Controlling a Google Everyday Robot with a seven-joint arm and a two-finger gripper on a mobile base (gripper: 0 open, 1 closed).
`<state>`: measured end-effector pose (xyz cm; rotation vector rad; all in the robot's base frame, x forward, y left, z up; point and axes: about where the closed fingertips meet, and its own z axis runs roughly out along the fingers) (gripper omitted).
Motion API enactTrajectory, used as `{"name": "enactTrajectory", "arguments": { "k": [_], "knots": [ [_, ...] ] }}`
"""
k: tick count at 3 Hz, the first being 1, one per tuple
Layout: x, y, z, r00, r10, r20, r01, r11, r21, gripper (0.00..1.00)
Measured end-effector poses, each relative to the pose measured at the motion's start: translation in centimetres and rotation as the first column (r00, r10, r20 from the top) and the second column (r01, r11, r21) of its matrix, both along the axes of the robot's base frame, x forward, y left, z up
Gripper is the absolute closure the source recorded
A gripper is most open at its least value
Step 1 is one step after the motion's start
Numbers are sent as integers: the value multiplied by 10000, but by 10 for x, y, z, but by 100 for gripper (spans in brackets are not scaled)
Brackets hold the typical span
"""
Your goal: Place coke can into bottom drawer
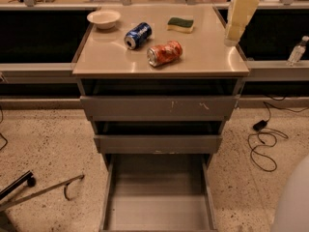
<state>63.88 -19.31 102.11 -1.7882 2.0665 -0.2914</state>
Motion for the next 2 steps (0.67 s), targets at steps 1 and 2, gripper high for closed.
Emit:
{"name": "enactTrajectory", "arguments": {
  "k": [1, 2],
  "knots": [
    [0, 0, 0, 10000, 0, 3, 0, 10000, 1, 0],
    [24, 14, -6, 9991, 81, 415, -90, 9997, 207, 0]
  ]
}}
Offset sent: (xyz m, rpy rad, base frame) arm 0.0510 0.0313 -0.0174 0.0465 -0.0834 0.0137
